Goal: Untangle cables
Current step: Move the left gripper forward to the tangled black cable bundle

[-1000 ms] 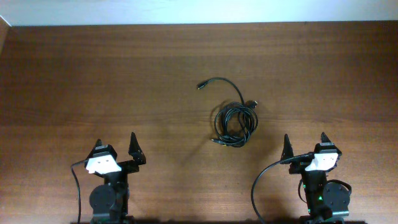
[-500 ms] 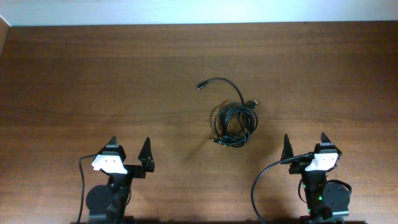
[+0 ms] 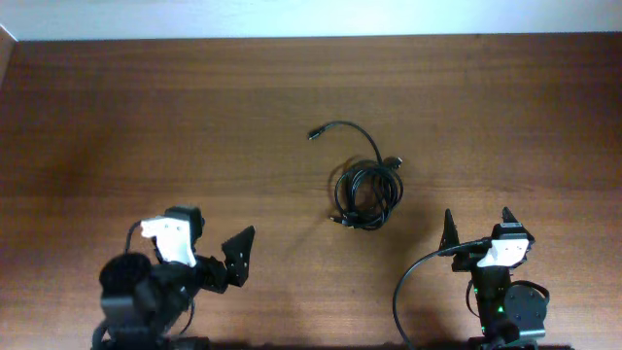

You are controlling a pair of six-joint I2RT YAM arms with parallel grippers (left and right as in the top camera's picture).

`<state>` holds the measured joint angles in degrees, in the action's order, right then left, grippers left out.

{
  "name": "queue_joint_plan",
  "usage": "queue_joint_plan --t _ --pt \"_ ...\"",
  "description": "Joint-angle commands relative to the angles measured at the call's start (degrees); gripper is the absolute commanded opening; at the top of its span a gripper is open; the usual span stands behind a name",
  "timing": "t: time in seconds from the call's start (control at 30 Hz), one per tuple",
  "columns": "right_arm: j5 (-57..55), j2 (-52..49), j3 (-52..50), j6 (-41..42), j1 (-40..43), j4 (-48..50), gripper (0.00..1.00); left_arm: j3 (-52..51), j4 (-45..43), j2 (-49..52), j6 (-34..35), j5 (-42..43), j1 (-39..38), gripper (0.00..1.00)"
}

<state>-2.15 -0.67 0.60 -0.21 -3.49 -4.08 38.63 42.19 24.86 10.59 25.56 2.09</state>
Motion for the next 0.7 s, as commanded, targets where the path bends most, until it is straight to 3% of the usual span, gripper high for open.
queue_joint_plan --t 0.0,0.27,0.4,0.47,0.53,0.6,0.67 --pt "-1.14 0.2 -0.28 0.07 -0.22 -0.28 0.98 5.55 2.08 7.3 0.5 5.03 -0.31 0.99" --pt "-1.14 0.2 -0.28 0.07 -0.22 -0.28 0.98 7.96 -3.37 24.09 0.52 5.09 -17.75 0.99" --pt "-1.14 0.2 -0.28 0.07 -0.22 -0.28 0.98 7.96 -8.81 34.49 9.99 5.11 -20.92 0.99" --pt "-1.16 0.2 -0.28 0.07 -0.22 -0.28 0.98 7.96 -11.04 39.45 9.94 5.03 -22.29 0.99" --pt "-1.14 0.2 -0.28 0.07 -0.22 -0.28 0.98 7.96 -12.17 44.52 10.25 -0.52 -25.53 0.97" --pt "-1.14 0.2 -0.28 0.07 -0.22 -0.28 0.99 7.96 -12.31 49.4 16.46 -10.21 -29.92 0.97" --pt "-1.16 0.2 -0.28 0.07 -0.22 -0.28 0.98 7.96 -14.62 53.7 17.57 -12.52 -33.48 0.97"
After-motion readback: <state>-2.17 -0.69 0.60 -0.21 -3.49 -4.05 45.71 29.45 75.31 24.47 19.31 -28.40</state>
